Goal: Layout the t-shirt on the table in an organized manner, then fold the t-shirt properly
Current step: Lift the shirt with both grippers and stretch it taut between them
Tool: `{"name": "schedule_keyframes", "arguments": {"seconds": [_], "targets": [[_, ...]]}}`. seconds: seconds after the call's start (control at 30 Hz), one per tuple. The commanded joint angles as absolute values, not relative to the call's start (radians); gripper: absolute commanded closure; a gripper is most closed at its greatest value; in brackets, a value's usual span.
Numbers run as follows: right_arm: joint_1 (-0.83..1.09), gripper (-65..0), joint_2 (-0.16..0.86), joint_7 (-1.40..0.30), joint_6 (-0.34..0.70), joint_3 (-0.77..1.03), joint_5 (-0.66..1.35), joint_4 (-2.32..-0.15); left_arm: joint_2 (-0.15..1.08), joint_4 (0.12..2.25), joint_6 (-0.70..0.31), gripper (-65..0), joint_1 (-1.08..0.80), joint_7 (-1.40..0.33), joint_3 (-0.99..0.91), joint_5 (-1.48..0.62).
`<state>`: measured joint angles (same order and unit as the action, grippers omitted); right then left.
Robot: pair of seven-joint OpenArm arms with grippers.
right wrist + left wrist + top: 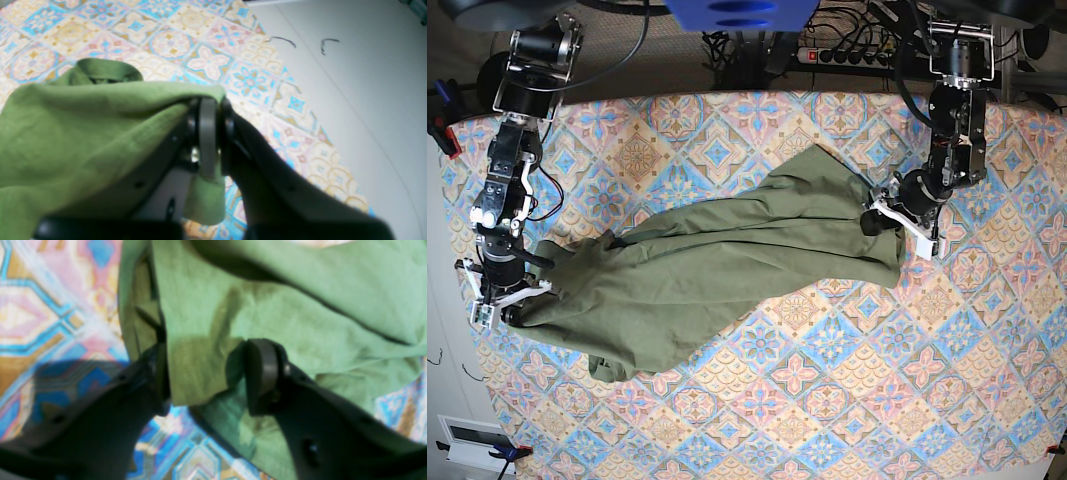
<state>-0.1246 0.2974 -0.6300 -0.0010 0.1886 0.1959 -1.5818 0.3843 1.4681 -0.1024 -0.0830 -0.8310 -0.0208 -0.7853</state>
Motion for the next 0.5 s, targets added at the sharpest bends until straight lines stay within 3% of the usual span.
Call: {"name": "schedule_keyframes", "arguments": {"seconds": [0.0, 0.07, 0.27, 0.47], "targets": [[-0.148, -0.6, 0.314, -0.602, -0.001, 0.194, 0.196, -1.596, 0.392, 1.486, -0.11, -16.3, -0.067, -0.816, -0.024, -0.796], [-0.148, -0.6, 0.314, -0.602, -0.001, 0.194, 0.196, -1.596, 0.39, 1.486, -0.111, -0.4, -0.067, -0.816, -0.028, -0.796], [-0.148, -0.6, 0.314, -0.601, -0.001, 0.196, 0.196, -1.596, 0.392, 1.491, -0.111, 0.0, -0.053, -0.816, -0.151, -0.797], [-0.15, -0.6, 0.314, -0.602, -0.001, 0.2, 0.196, -1.555, 0.427, 1.488, -0.111, 0.0, 0.082, -0.863, -0.292, -0.803]]}}
